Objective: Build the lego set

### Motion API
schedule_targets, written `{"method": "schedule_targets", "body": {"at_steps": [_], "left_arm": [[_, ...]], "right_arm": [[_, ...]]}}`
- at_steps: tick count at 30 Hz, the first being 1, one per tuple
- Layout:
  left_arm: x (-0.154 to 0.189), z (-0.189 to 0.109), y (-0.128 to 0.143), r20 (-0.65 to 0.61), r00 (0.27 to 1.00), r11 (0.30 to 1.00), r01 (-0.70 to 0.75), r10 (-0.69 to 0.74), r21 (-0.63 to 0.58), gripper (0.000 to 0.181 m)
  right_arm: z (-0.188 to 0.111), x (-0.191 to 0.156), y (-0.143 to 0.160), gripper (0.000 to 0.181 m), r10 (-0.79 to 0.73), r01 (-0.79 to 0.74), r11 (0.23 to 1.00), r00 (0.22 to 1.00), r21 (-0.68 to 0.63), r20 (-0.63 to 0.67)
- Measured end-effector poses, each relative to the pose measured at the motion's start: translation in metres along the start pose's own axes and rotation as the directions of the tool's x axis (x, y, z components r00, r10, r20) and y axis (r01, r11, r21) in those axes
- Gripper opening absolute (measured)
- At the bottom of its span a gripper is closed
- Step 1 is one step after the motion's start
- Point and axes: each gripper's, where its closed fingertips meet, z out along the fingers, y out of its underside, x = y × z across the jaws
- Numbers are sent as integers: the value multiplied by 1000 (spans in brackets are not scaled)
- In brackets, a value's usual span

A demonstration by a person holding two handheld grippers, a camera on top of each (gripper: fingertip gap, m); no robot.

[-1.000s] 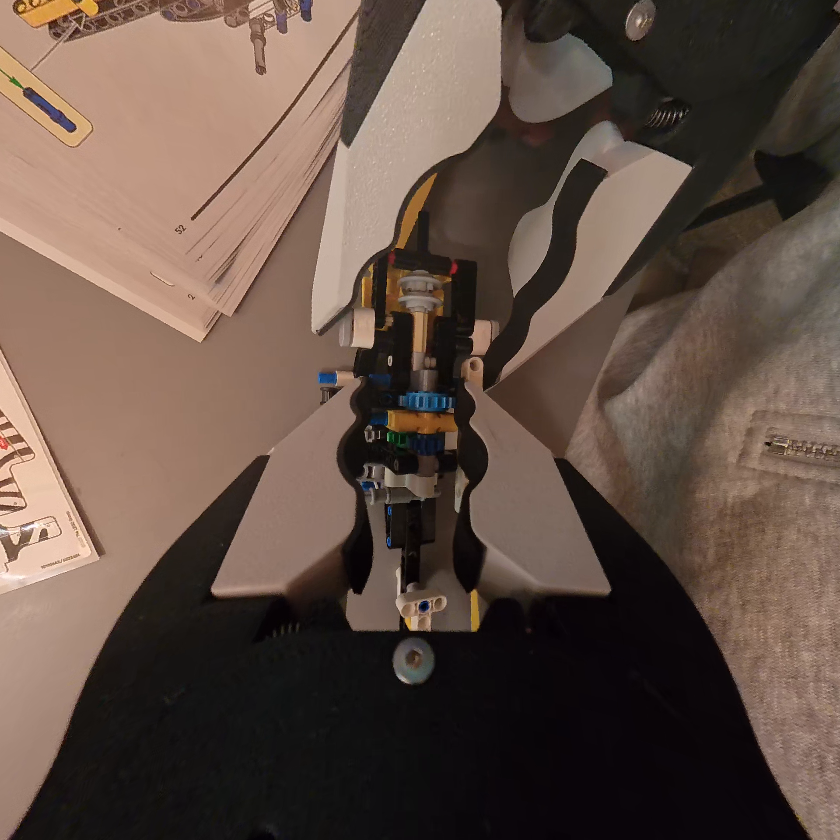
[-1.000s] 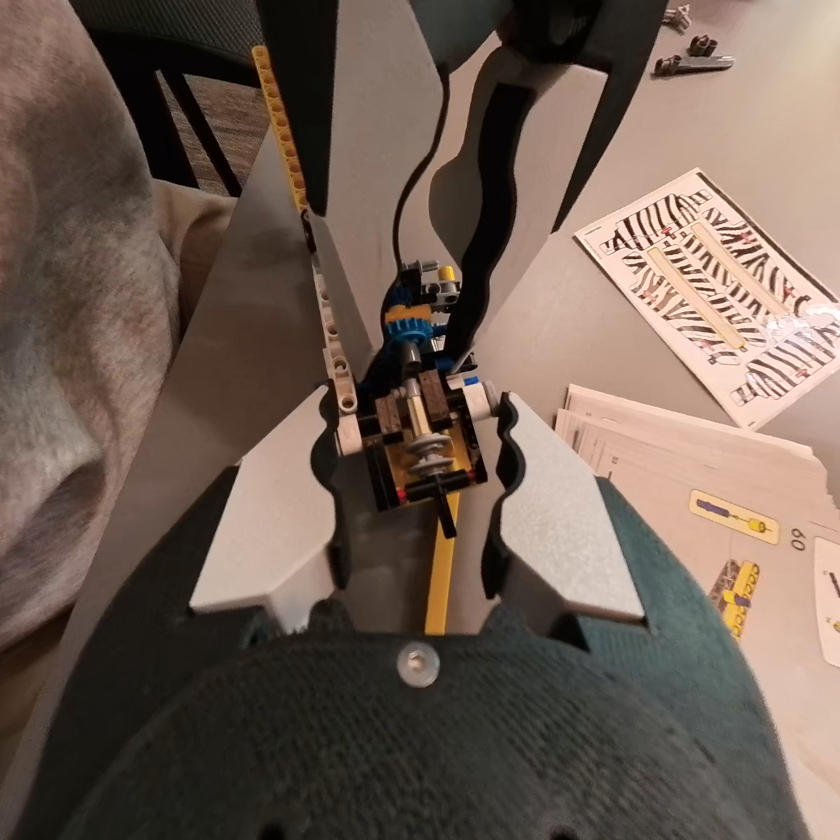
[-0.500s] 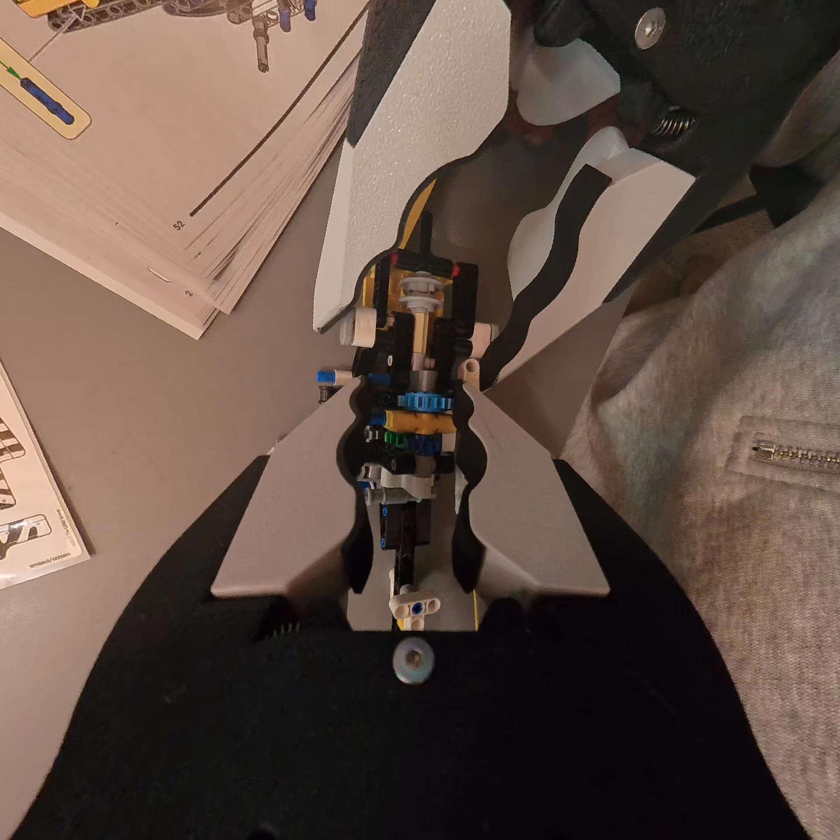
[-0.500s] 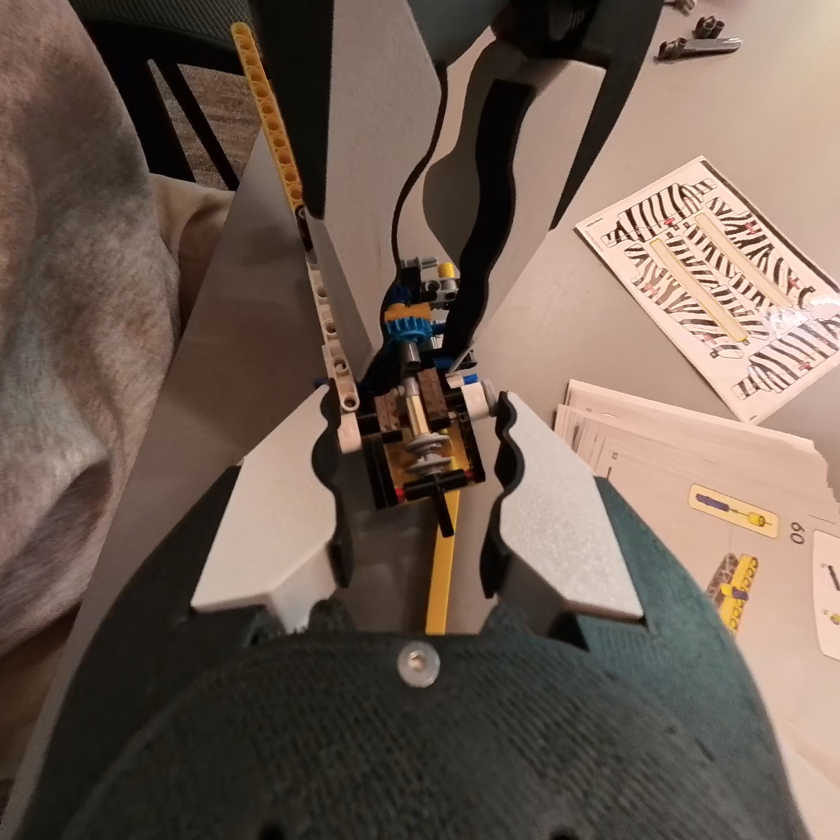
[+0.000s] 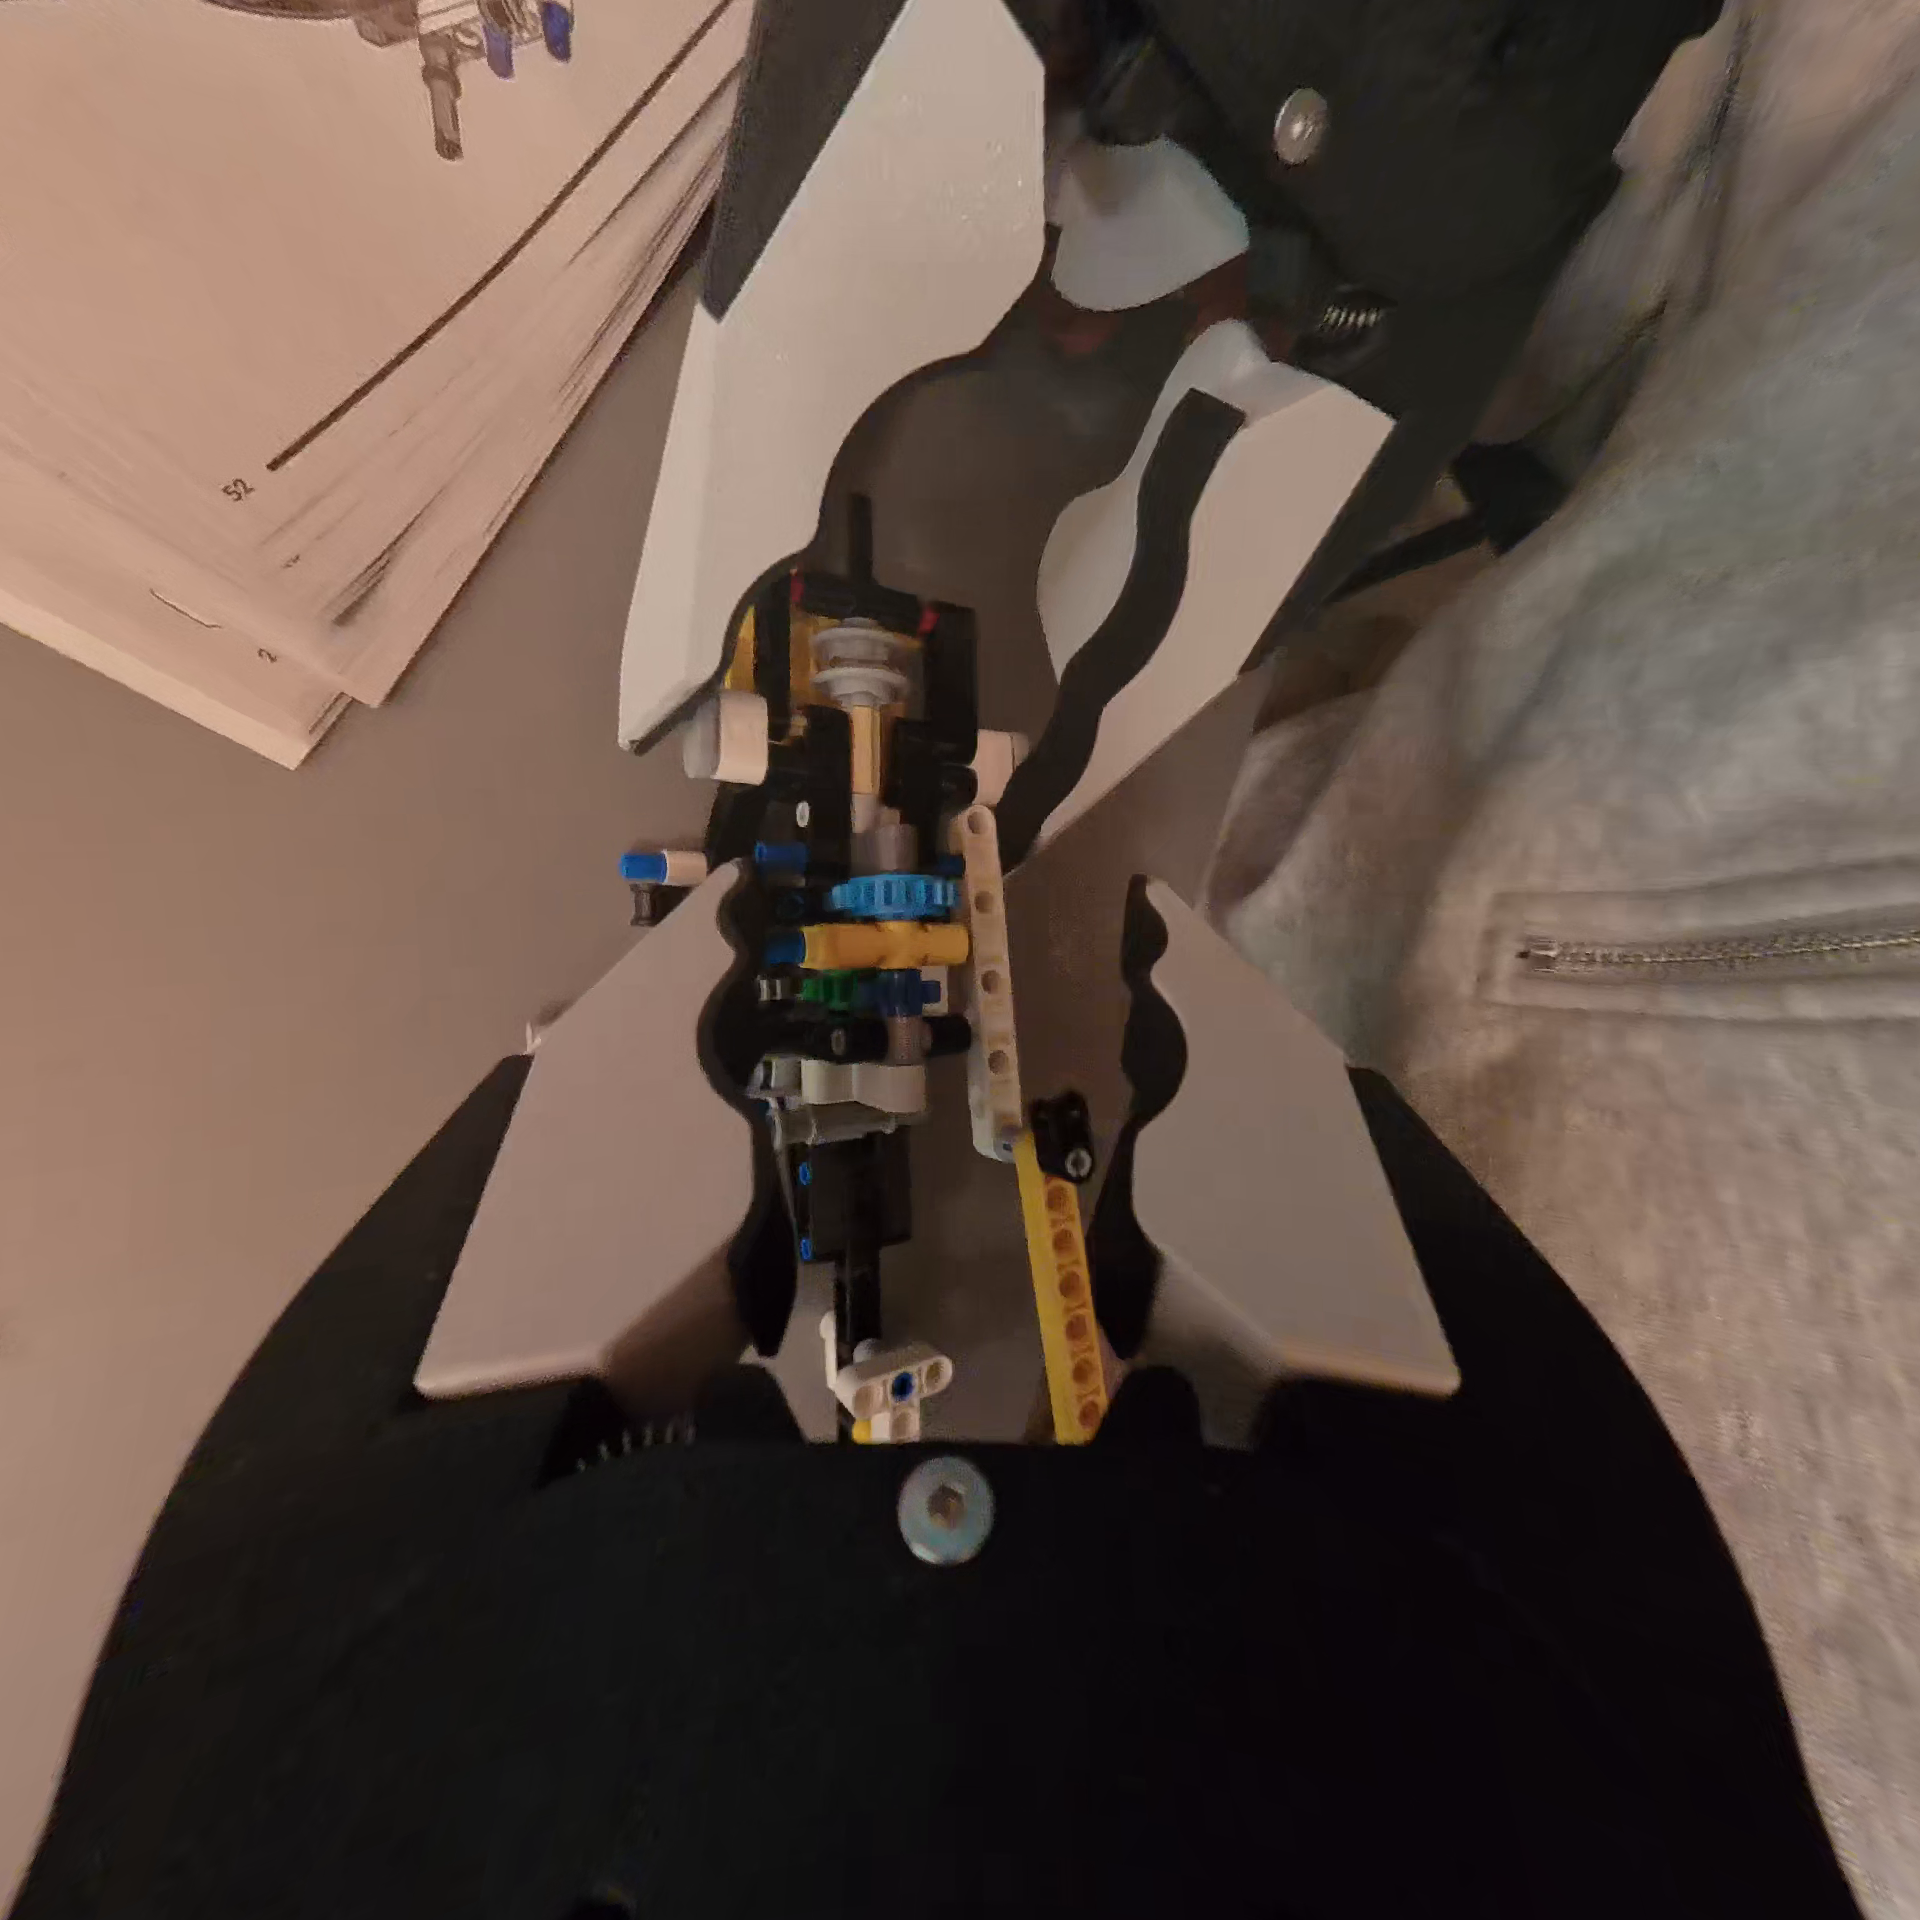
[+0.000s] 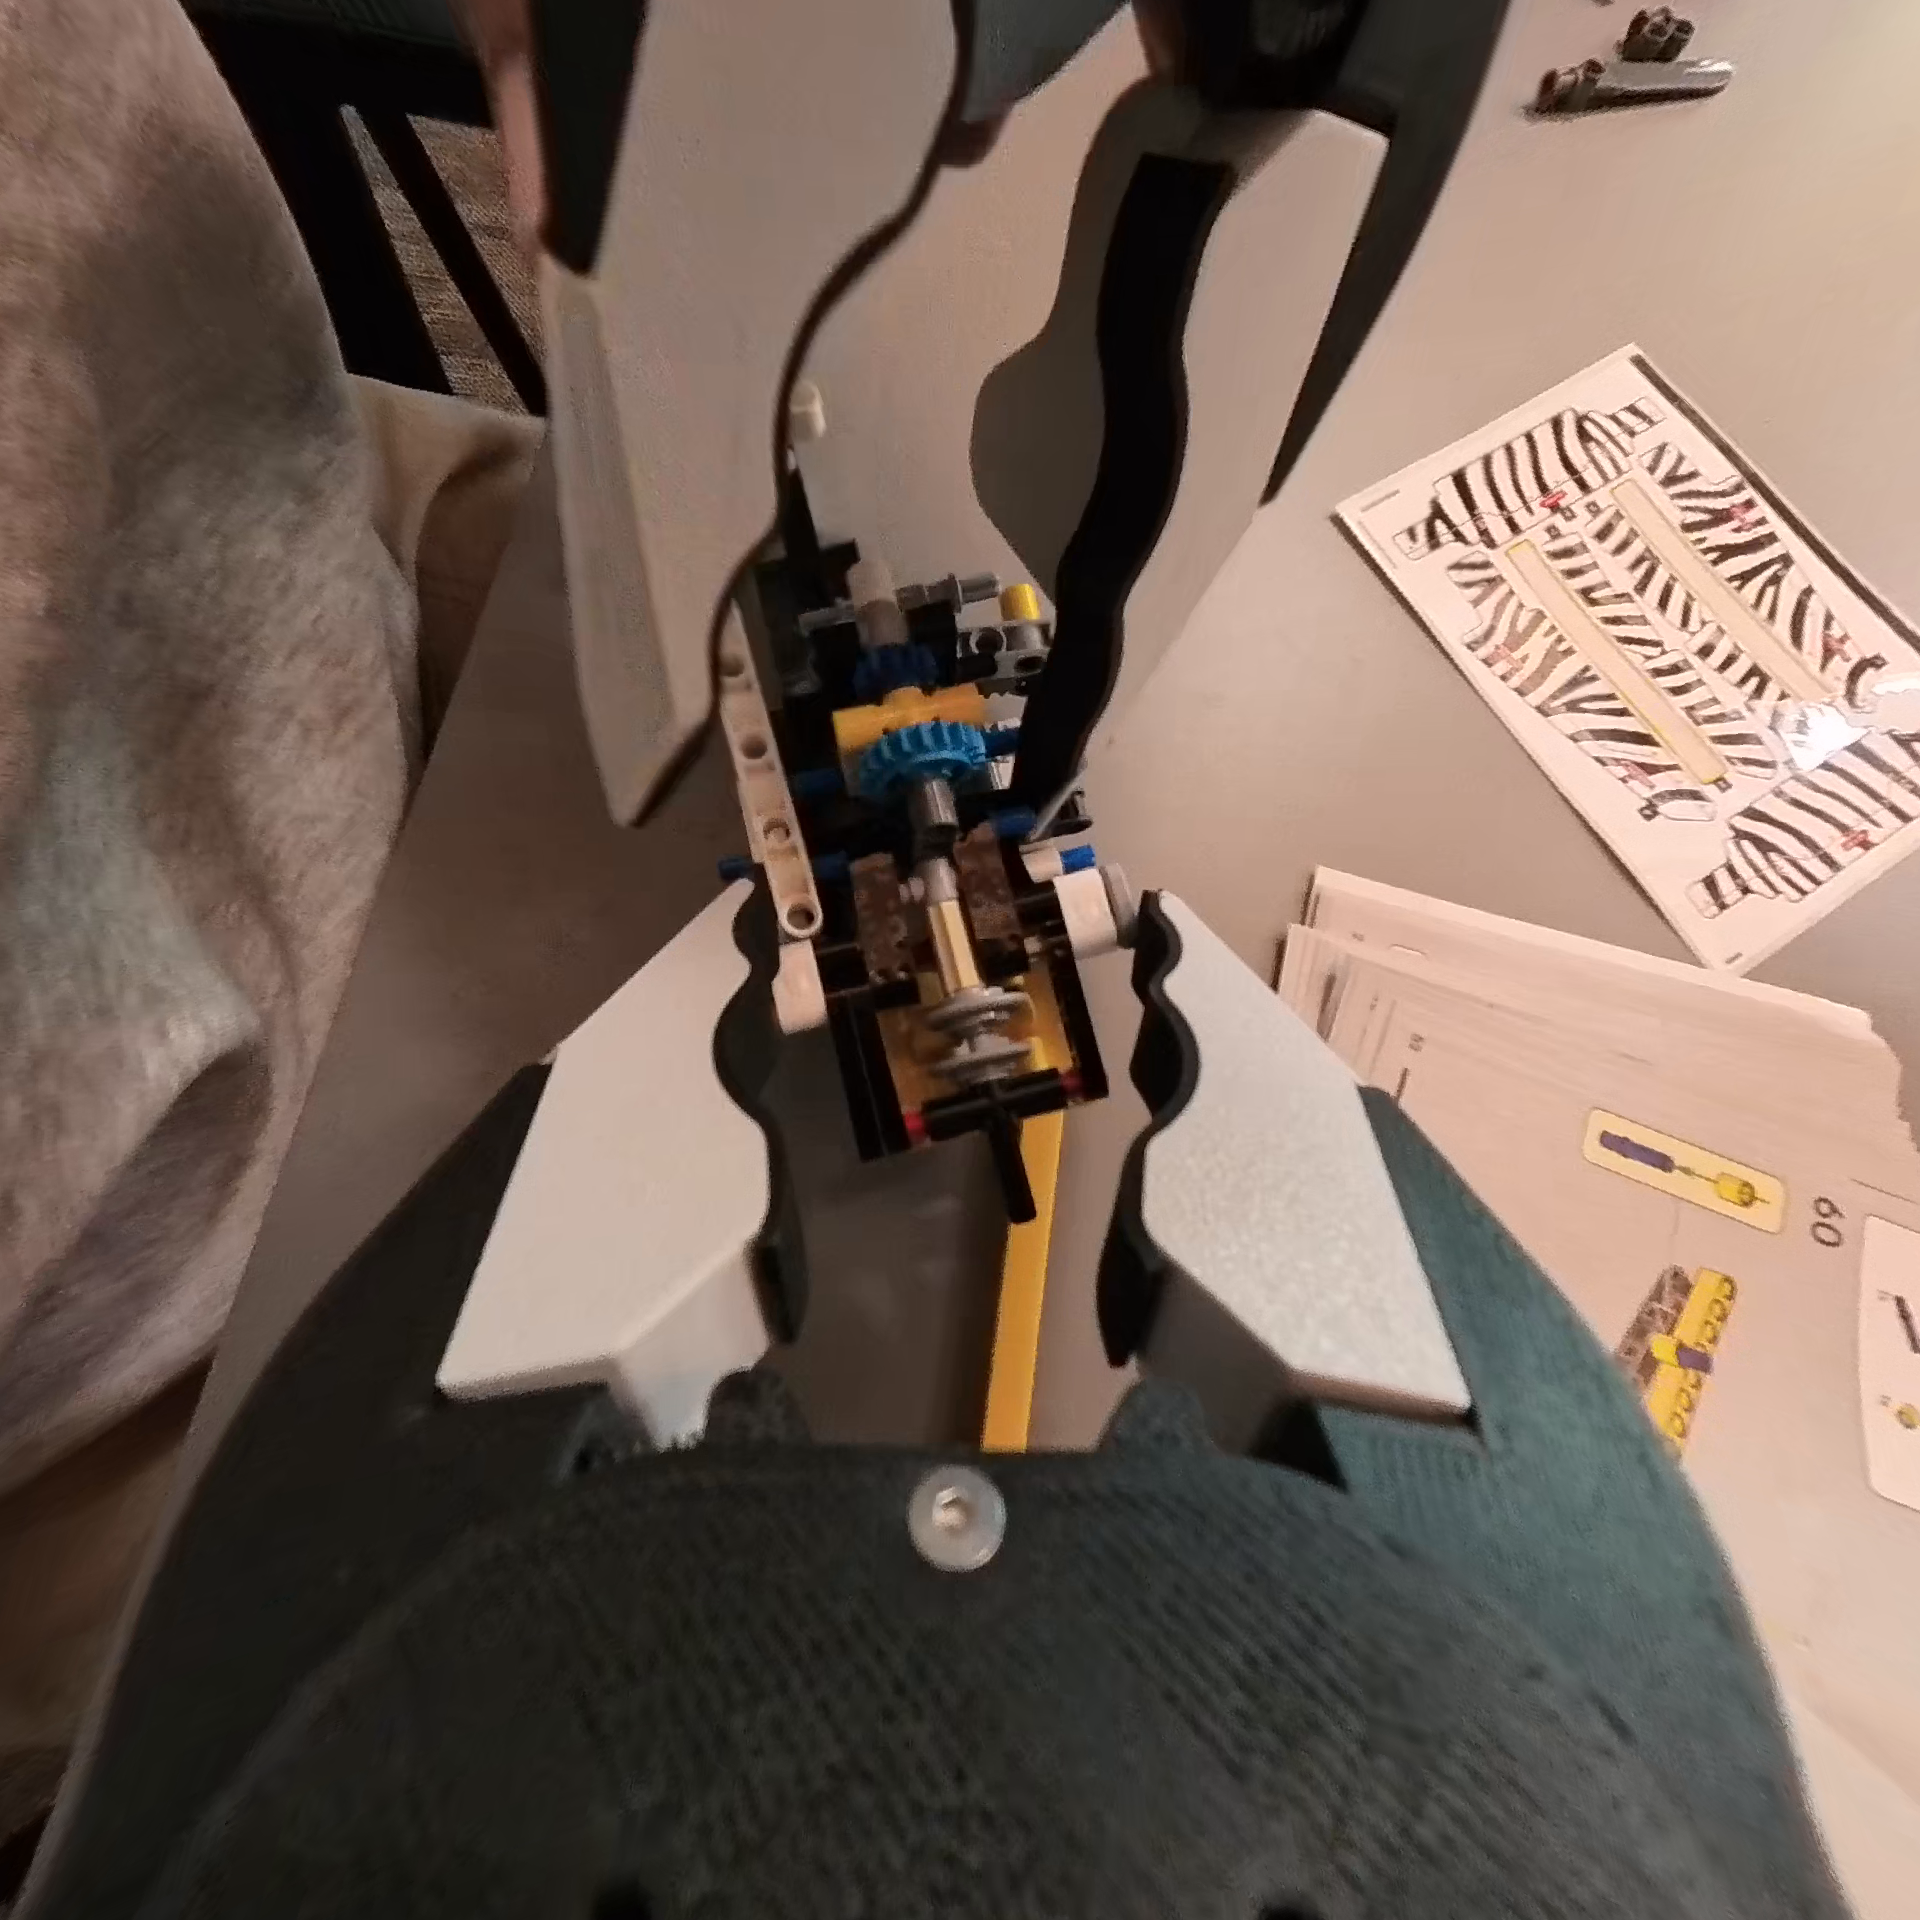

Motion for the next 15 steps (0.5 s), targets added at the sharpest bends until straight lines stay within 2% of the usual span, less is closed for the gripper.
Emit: {"method": "schedule_targets", "body": {"at_steps": [4, 7, 9, 12, 15], "left_arm": [[-4, -3, 1, 56, 998, 998, -19, 16, 53, 69], [-6, 3, 5, 153, 983, 994, -106, 103, 13, 67], [-11, 4, 6, 227, 963, 989, -146, 144, -8, 59], [-9, 7, 6, 216, 967, 990, -140, 134, 17, 44], [-10, 6, 6, 226, 964, 989, -146, 138, 18, 42]], "right_arm": [[0, 0, -1, 69, 1, -1, 1000, 1000, -1, 3], [1, -1, -2, 69, 10, -10, 1000, 1000, 1, 10], [1, 0, -1, 69, 13, -13, 1000, 1000, -6, 7], [1, -1, -1, 69, 18, -18, 1000, 1000, -12, 1], [1, 0, -2, 68, 28, -28, 1000, 1000, -5, 3]]}}
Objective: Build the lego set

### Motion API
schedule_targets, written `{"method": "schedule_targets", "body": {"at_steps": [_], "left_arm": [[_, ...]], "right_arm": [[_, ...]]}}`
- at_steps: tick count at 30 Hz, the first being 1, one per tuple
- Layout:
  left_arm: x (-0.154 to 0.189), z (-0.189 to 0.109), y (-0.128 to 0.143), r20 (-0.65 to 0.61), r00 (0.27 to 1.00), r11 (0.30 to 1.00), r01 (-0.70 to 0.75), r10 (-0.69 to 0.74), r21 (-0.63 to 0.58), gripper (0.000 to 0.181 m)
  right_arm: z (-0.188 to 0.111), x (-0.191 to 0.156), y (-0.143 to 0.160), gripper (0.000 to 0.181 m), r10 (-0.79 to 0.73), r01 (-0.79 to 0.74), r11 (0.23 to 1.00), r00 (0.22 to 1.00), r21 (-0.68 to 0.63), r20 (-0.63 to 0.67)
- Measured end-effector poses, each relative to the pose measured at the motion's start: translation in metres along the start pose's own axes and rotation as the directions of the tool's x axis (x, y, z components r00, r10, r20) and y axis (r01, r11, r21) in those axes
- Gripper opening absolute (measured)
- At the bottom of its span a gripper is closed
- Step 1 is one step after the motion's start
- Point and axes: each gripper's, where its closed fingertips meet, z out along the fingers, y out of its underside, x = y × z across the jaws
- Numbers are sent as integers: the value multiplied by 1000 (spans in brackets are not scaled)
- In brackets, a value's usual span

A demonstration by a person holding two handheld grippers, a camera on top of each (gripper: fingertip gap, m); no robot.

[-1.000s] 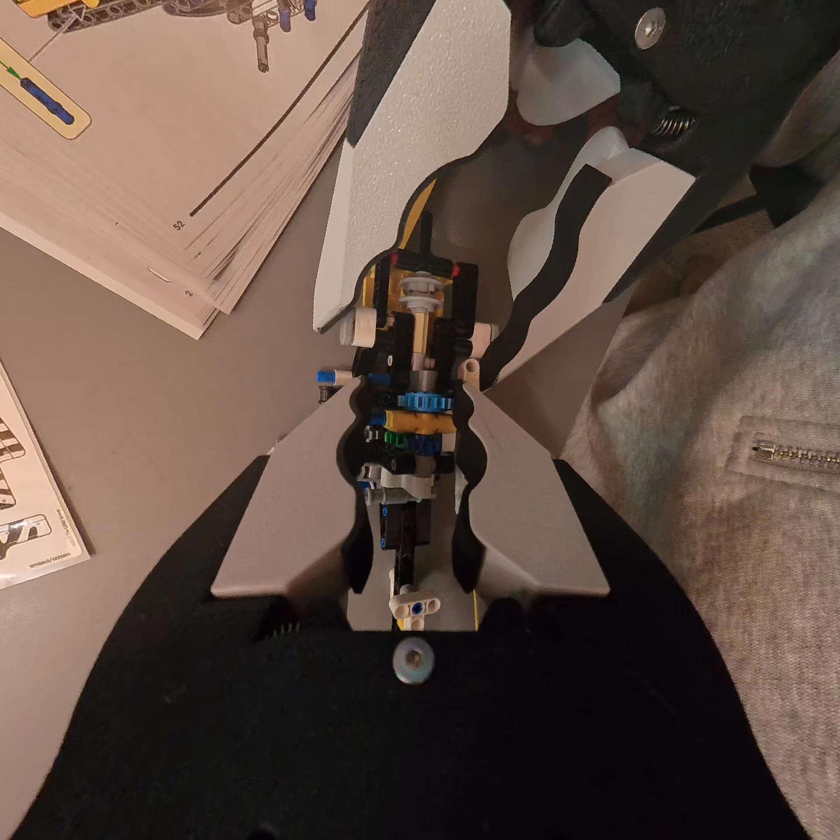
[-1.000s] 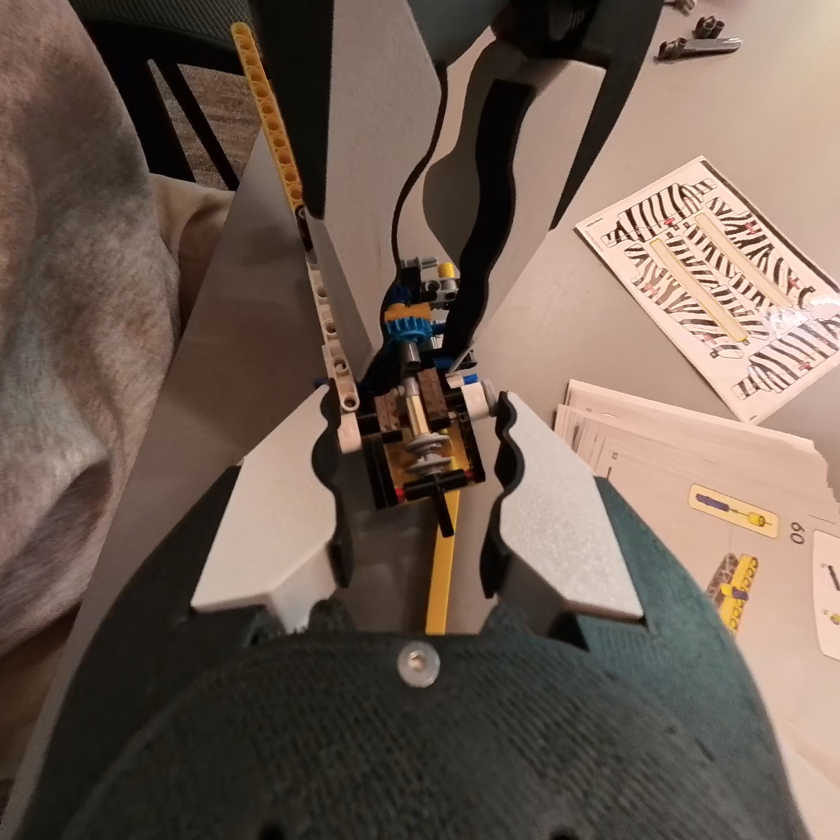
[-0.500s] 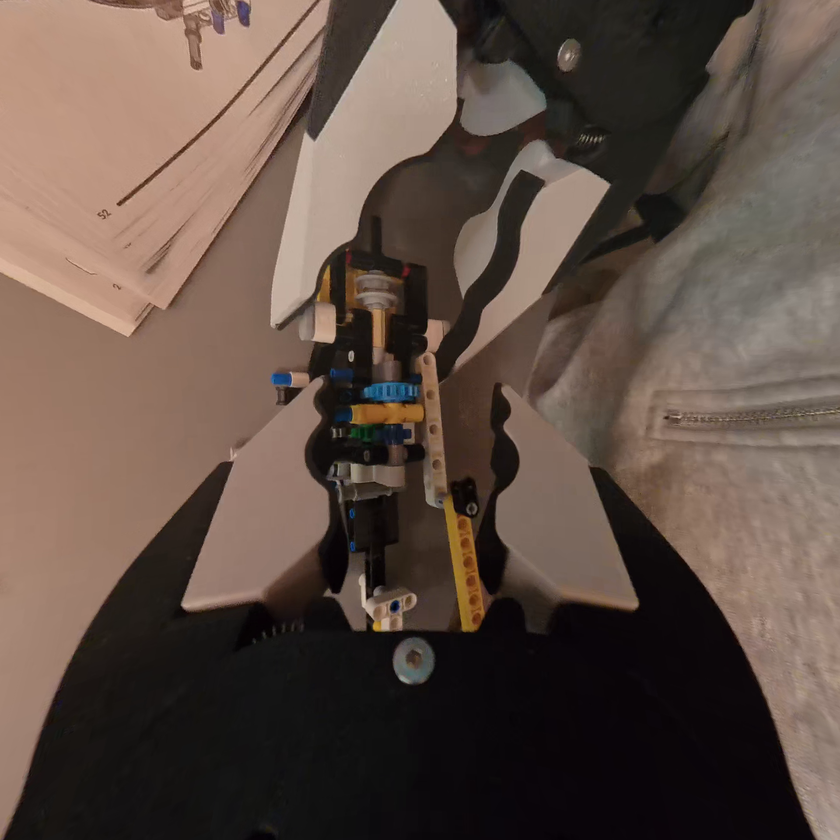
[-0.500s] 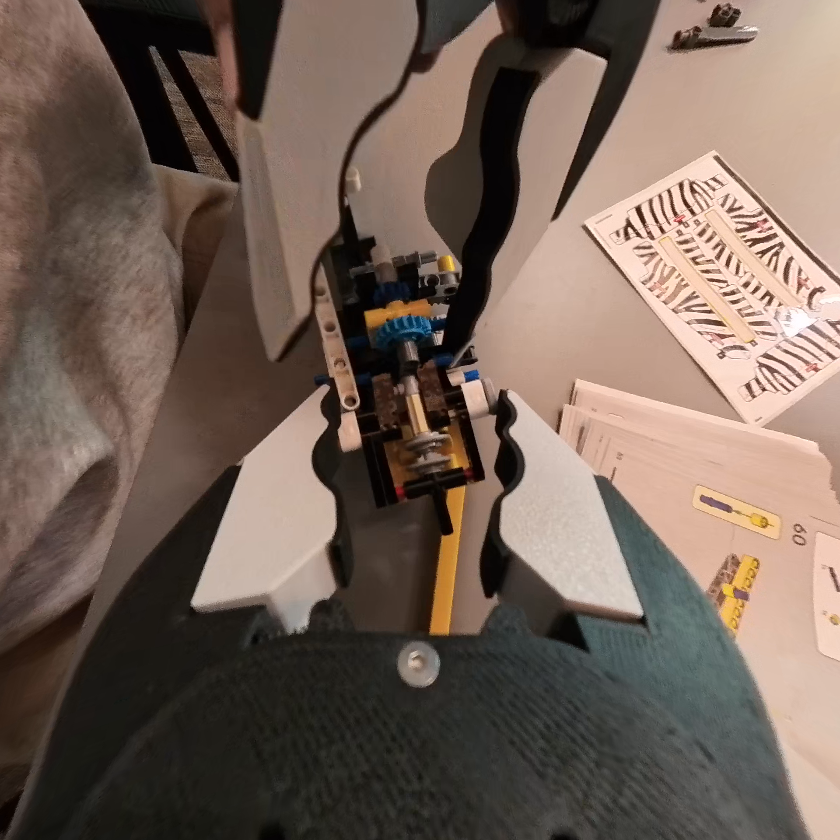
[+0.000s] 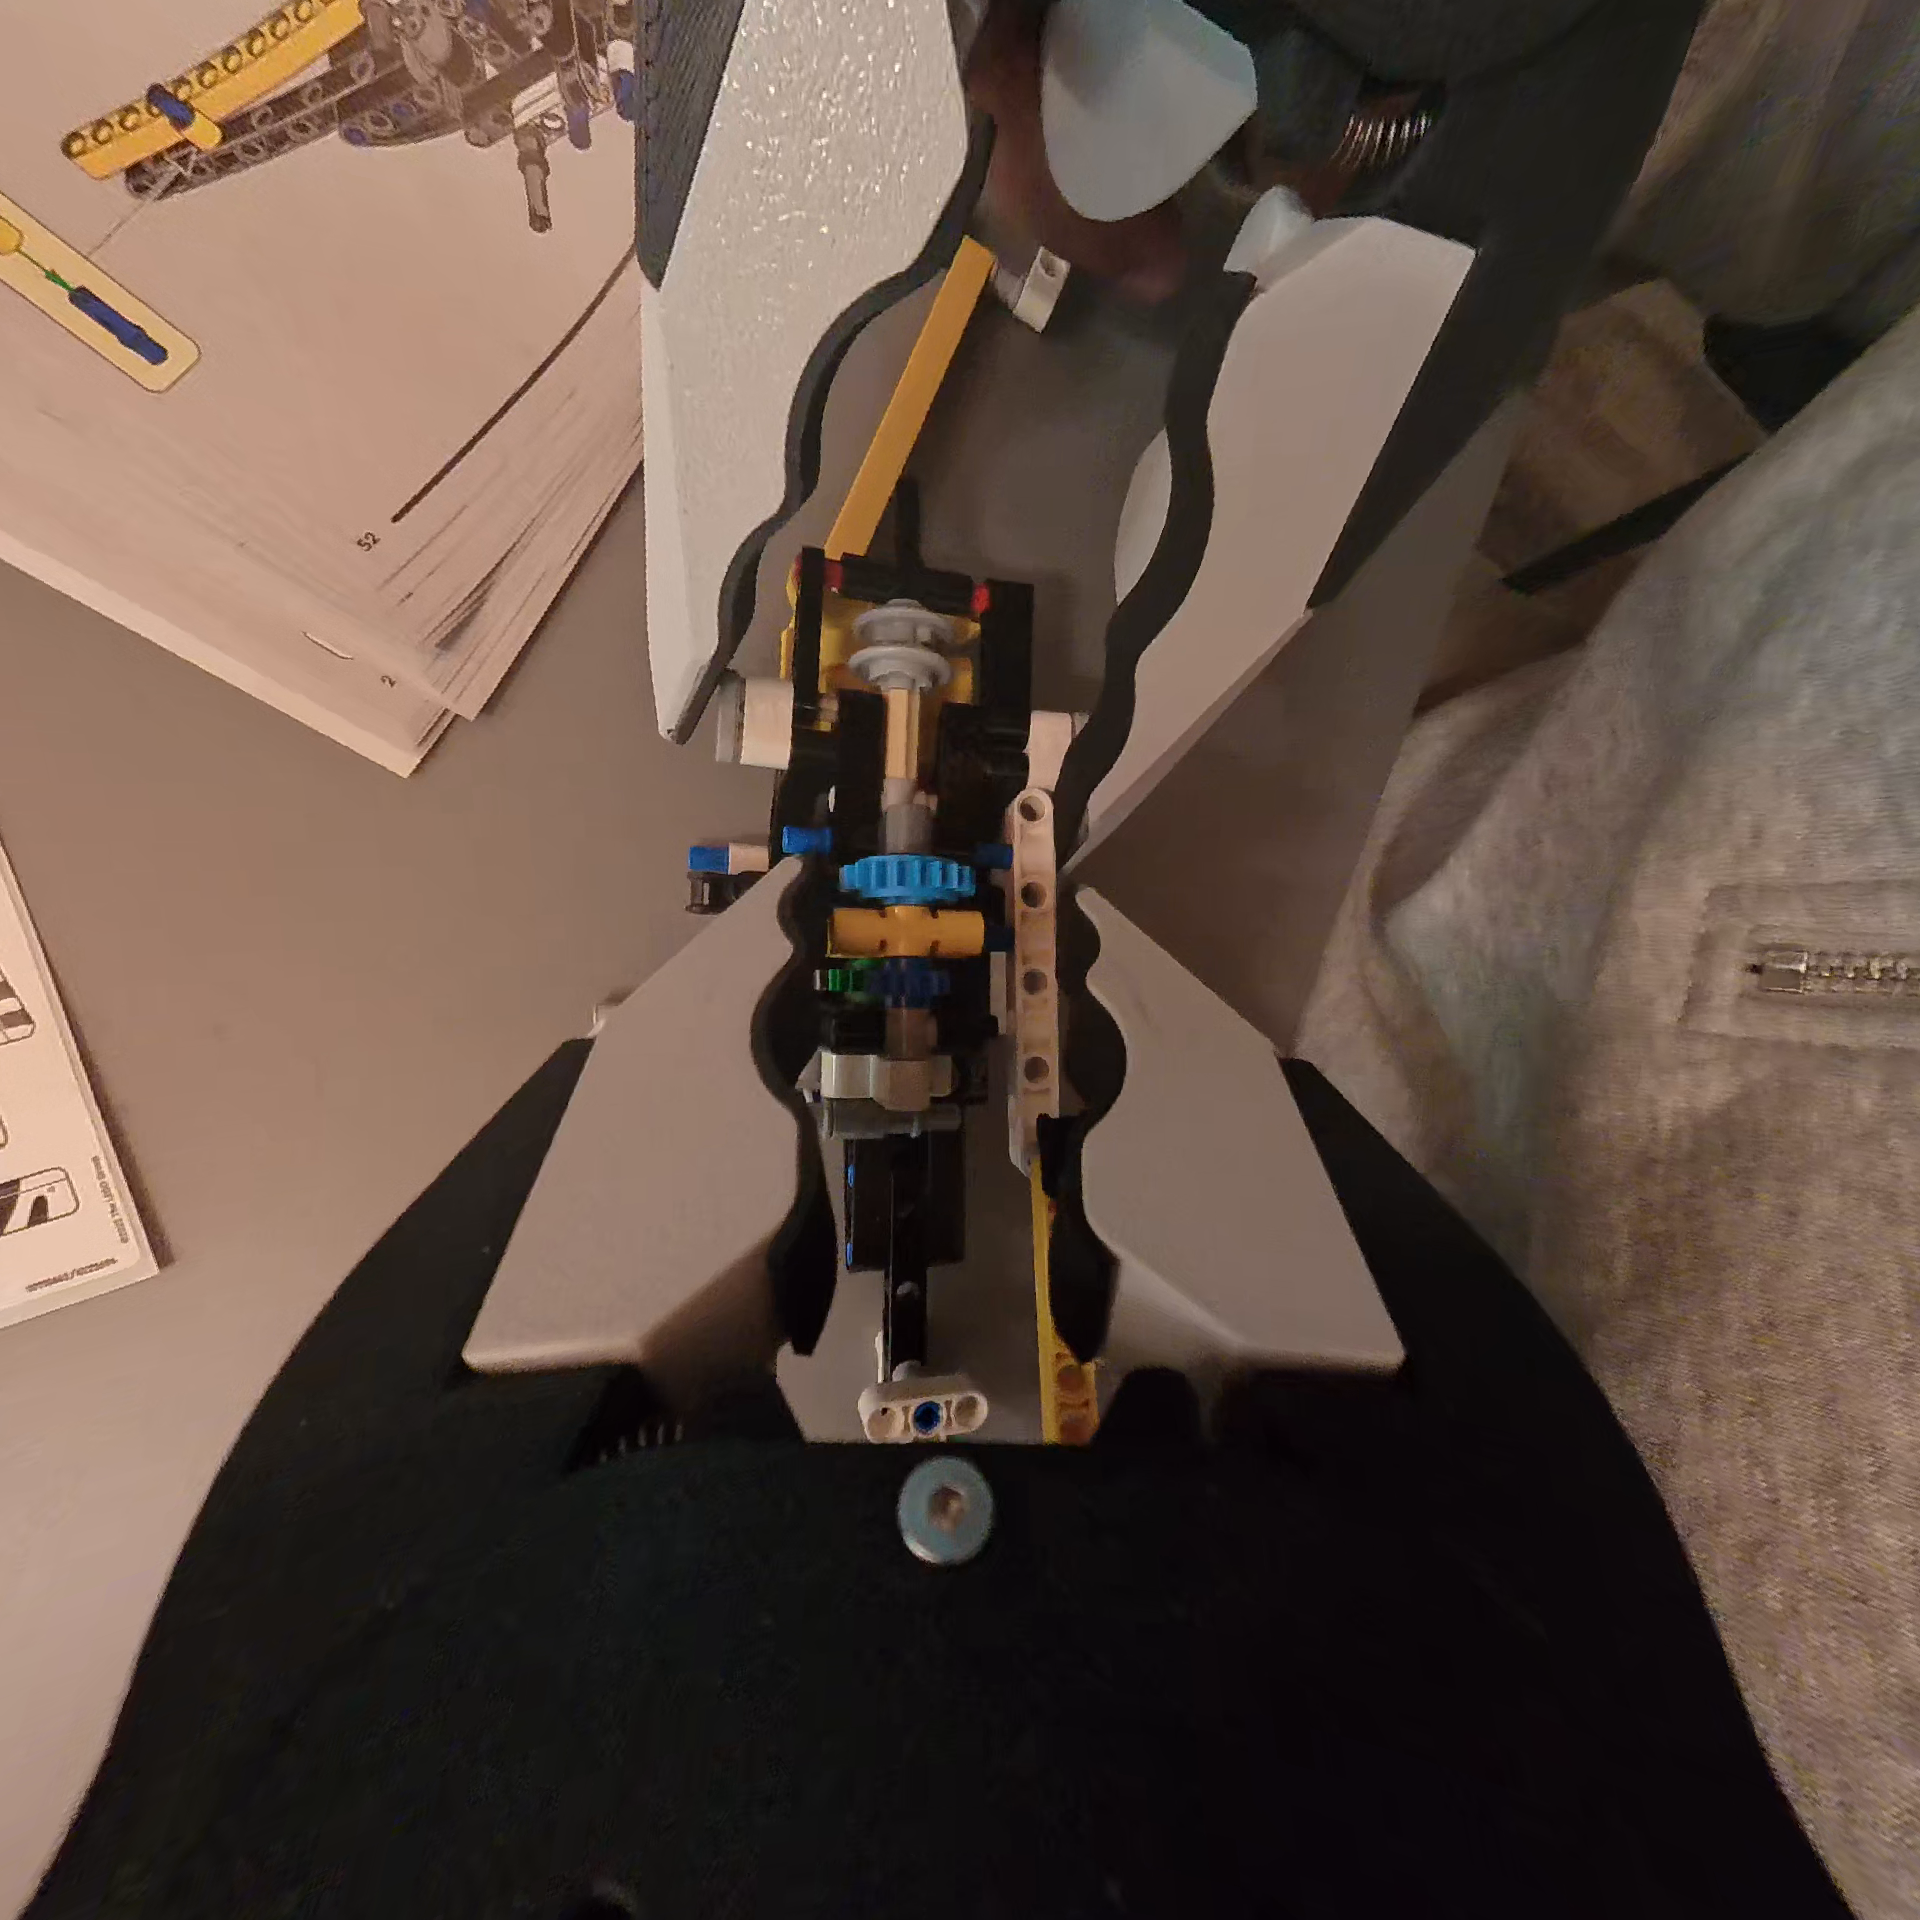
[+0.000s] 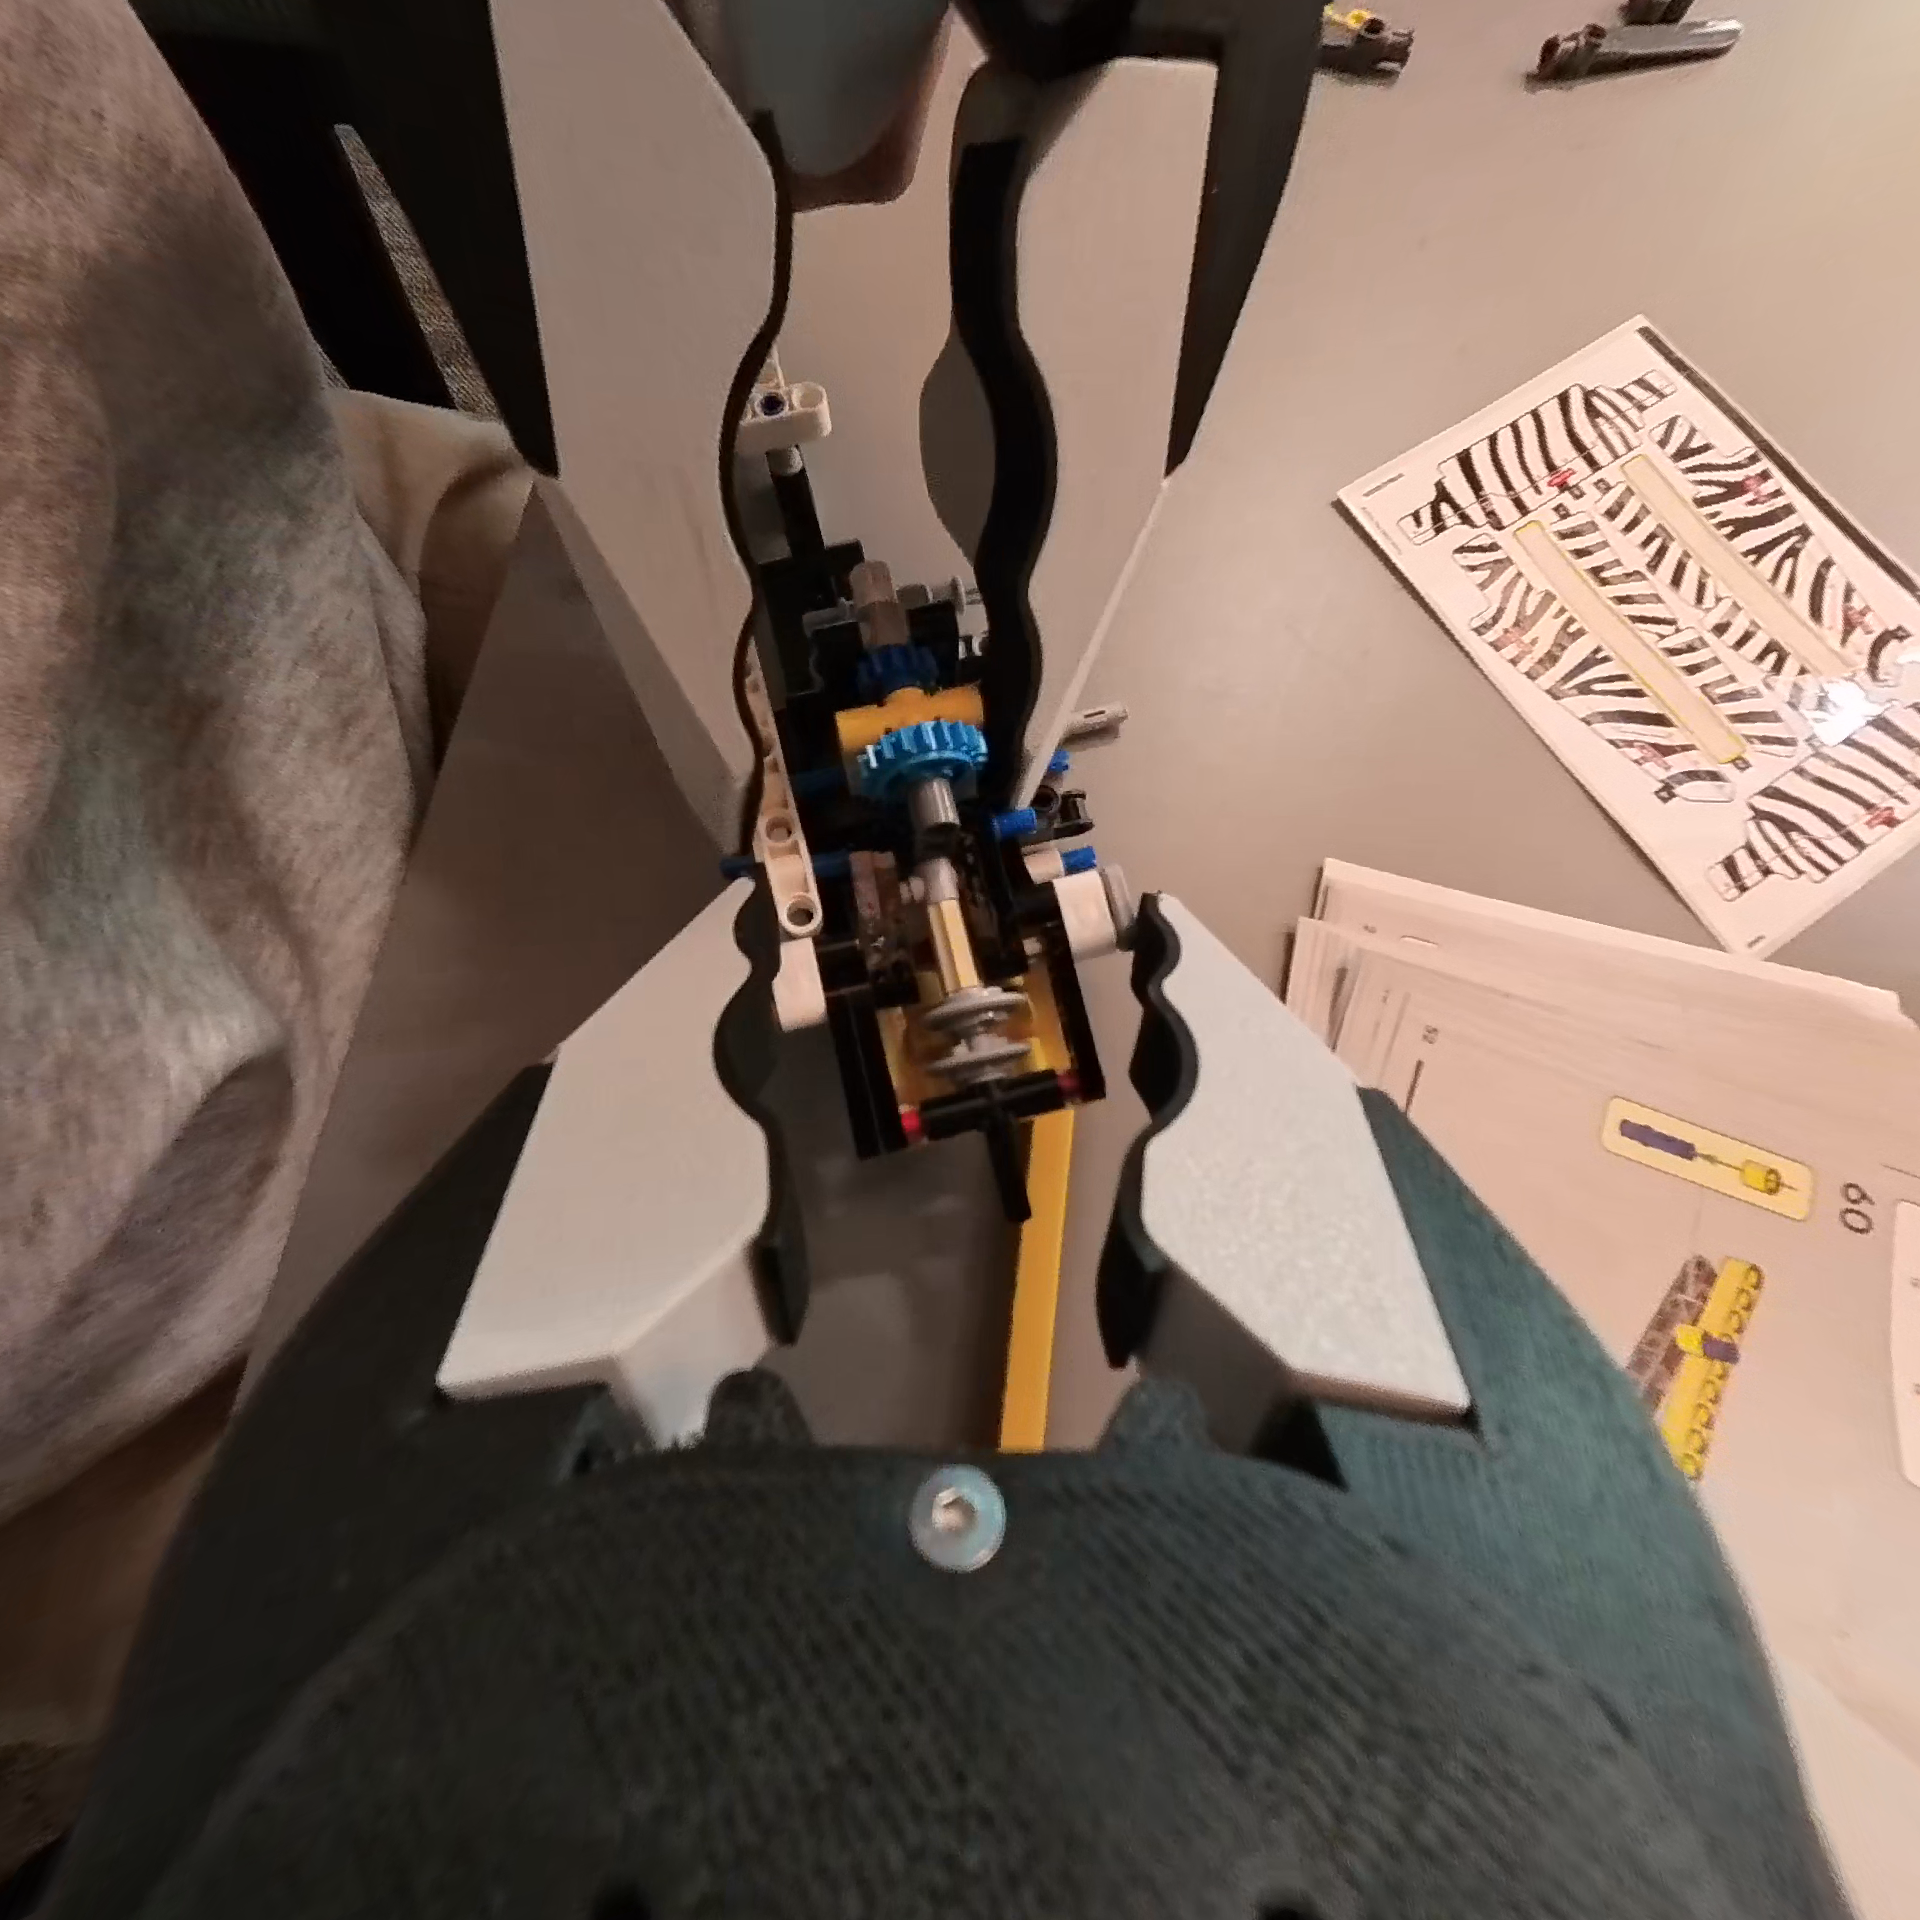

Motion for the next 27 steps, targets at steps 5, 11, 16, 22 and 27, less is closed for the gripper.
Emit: {"method": "schedule_targets", "body": {"at_steps": [5, 11, 16, 22, 27], "left_arm": [[0, 0, 0, -3, 1000, 1000, 3, -3, 2, 41], [0, 0, 0, -11, 1000, 1000, 12, -12, 7, 41], [0, 0, 0, -13, 1000, 1000, 13, -12, 15, 42], [0, 0, -1, -26, 1000, 1000, 9, -8, 21, 41], [0, -1, -1, -31, 1000, 1000, -2, 3, 31, 41]], "right_arm": [[0, 0, 0, 68, -1, 1, 1000, 1000, -7, -3], [0, -1, 0, 68, -5, 5, 1000, 1000, -6, -2], [-1, -1, -1, 69, 4, -4, 1000, 1000, 15, 6], [-1, -1, -5, 68, -42, 42, 998, 999, 36, 2], [0, -2, -8, 67, -45, 44, 998, 999, 49, 24]]}}
